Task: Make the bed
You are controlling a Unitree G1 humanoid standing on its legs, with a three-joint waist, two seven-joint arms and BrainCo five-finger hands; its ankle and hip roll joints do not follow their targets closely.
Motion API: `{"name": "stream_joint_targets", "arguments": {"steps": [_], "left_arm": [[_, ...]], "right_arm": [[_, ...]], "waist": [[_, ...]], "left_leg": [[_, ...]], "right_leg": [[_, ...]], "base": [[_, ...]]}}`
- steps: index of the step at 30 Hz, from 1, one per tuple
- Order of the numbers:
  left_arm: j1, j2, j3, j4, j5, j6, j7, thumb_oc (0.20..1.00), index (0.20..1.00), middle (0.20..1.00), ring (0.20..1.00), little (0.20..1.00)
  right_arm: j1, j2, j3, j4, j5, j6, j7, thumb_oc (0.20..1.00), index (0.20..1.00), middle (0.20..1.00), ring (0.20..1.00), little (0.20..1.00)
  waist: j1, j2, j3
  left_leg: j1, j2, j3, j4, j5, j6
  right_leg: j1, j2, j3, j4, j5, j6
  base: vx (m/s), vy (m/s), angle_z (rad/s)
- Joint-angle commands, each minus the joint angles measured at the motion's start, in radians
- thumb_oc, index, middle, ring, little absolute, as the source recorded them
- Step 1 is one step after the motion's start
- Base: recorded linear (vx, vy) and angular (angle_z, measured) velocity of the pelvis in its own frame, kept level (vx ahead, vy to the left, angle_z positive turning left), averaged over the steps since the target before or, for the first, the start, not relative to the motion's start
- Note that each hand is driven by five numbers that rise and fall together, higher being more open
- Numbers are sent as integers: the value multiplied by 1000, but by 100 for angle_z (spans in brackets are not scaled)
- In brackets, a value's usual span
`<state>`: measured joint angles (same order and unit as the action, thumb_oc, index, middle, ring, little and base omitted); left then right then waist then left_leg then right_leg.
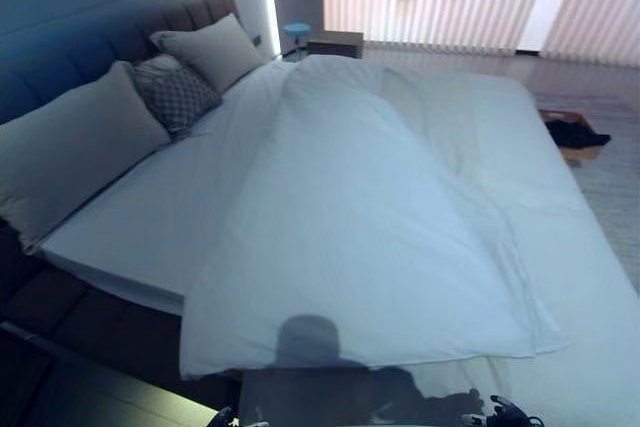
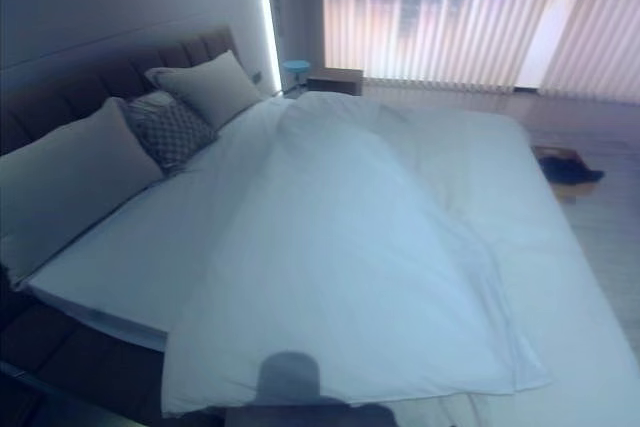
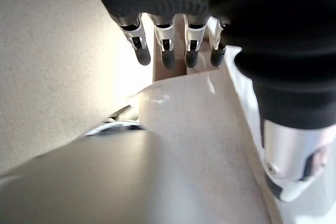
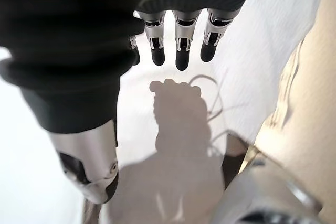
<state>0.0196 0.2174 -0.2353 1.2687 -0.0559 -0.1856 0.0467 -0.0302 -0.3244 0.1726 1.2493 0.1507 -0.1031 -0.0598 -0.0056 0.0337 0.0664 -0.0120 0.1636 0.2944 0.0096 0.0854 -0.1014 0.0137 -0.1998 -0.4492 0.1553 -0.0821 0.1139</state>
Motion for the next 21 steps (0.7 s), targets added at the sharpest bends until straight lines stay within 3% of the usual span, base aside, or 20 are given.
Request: {"name": "stream_joint_targets", "arguments": {"steps": [1, 7, 11, 14, 17, 18, 21], "left_arm": [[-46, 33, 0, -27, 22, -38, -11, 1000, 1000, 1000, 1000, 1000], [-36, 41, 27, -109, -40, -46, 1, 1000, 1000, 1000, 1000, 1000], [15, 84, 18, -456, -213, -66, -49, 1000, 1000, 1000, 1000, 1000], [14, 143, -52, -735, -334, -66, -96, 1000, 1000, 1000, 1000, 1000], [-57, 178, -147, -842, -420, -45, -118, 1000, 1000, 1000, 1000, 1000], [-134, 191, -198, -894, -393, -44, -97, 1000, 1000, 1000, 1000, 1000], [-206, 194, -243, -921, -349, -48, -63, 1000, 1000, 1000, 1000, 1000]], "right_arm": [[-87, 10, 12, -2, 15, -29, 3, 1000, 1000, 1000, 1000, 1000], [-82, 17, -54, -80, 113, -53, -6, 1000, 1000, 1000, 1000, 1000], [-46, 6, -87, -317, 212, -87, -9, 1000, 1000, 1000, 1000, 1000], [-62, -4, -105, -486, 306, -102, -15, 1000, 1000, 1000, 1000, 1000], [-122, -12, -84, -575, 377, -106, -20, 1000, 1000, 1000, 1000, 1000], [-167, -9, -71, -632, 420, -111, -36, 1000, 1000, 1000, 1000, 1000], [-211, 2, -65, -635, 469, -117, -60, 1000, 1000, 1000, 1000, 1000]], "waist": [[25, -60, 70], [-1, -49, 55], [-4, -47, 93], [-14, -45, 165], [-26, -47, 246], [-32, -48, 298], [-32, -50, 336]], "left_leg": [[9, -74, -127, 139, -115, -1], [47, -84, -68, 34, -100, 20], [41, -95, -63, 44, -108, 32], [-21, -98, -63, 78, -109, 38], [-114, -95, -67, 147, -114, 42], [-169, -91, -62, 183, -119, 46], [-209, -82, -66, 219, -152, 41]], "right_leg": [[43, -10, -10, -136, 123, 29], [17, -34, -29, -99, 141, 57], [-1, -47, -28, -93, 148, 61], [-72, -62, -14, -57, 155, 65], [-158, -83, -2, -8, 160, 62], [-219, -98, 11, 21, 164, 62], [-269, -105, 29, 62, 146, 75]], "base": [[-52, 174, -20], [1, 99, -2], [-13, 41, 2], [-190, 39, 2], [-257, 35, -3], [-220, 34, -4], [-68, 7, -9]]}}
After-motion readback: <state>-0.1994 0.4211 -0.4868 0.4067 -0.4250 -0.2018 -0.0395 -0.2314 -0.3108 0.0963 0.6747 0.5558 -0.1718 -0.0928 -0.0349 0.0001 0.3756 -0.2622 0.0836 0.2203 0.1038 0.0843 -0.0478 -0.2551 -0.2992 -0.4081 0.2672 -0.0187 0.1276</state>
